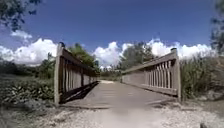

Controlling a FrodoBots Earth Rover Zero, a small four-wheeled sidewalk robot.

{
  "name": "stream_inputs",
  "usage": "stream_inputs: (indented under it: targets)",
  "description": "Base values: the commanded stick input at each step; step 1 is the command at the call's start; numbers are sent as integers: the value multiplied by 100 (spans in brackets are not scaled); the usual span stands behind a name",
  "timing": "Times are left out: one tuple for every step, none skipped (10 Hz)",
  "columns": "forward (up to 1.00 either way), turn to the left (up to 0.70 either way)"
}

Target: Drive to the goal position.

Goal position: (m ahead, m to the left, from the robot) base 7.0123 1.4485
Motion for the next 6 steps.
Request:
stream_inputs:
  targets:
    - [44, 2]
    - [44, 2]
    - [44, 2]
    - [44, 2]
    - [44, 2]
    - [44, 2]
